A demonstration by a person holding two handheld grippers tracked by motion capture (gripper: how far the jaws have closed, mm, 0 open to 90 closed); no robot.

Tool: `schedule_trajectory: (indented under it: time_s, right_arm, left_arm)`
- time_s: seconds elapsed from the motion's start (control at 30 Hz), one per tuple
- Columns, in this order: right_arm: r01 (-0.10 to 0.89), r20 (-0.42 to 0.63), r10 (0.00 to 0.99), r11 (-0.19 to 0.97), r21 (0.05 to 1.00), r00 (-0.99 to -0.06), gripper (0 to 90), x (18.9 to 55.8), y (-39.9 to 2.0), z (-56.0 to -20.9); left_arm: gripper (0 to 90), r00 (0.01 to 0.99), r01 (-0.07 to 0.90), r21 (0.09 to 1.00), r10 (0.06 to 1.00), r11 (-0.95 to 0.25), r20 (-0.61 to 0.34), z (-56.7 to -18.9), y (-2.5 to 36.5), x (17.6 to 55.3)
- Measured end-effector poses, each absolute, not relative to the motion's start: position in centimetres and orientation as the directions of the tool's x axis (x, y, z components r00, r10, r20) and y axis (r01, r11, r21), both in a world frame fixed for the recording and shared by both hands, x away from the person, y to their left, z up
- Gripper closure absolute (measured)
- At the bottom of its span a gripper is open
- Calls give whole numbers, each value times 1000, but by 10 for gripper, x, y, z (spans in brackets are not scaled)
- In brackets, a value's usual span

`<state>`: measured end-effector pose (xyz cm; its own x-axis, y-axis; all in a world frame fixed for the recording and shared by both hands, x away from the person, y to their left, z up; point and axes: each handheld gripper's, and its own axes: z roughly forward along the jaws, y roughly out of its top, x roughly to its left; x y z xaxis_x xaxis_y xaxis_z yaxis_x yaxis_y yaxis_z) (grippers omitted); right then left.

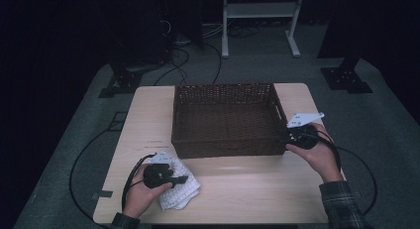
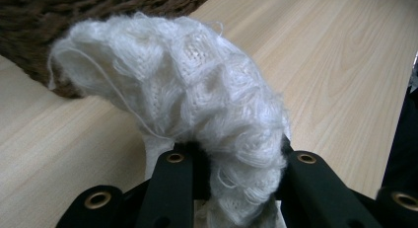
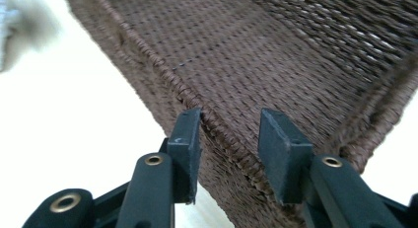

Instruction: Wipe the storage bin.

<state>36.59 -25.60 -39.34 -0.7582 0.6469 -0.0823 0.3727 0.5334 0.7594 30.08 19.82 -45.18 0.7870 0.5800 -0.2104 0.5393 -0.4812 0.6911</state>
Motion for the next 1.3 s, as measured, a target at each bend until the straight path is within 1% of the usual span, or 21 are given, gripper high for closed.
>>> schedule_trajectory:
  time_s: [0.2,0.33,0.53,0.93,1.03,1.3]
  right_arm:
    - [356,-62,597,555,752,-800,631,355,-249,-393]
    - [347,-49,563,572,743,-825,675,348,-243,-391]
    - [314,-64,517,609,728,-854,713,341,-230,-389]
    - [294,-59,468,643,707,-882,747,350,-209,-394]
    - [294,-55,462,648,703,-885,768,353,-206,-395]
    - [281,-38,429,653,703,-903,811,348,-198,-395]
  left_arm:
    - [724,786,540,690,582,-482,-209,-452,199,301]
    - [725,786,540,691,582,-480,-210,-452,199,301]
    - [725,788,539,690,579,-483,-210,-452,198,301]
    - [725,789,538,691,577,-483,-211,-452,198,301]
    - [724,787,540,691,579,-481,-212,-451,199,301]
    - [724,788,538,692,578,-481,-211,-451,199,301]
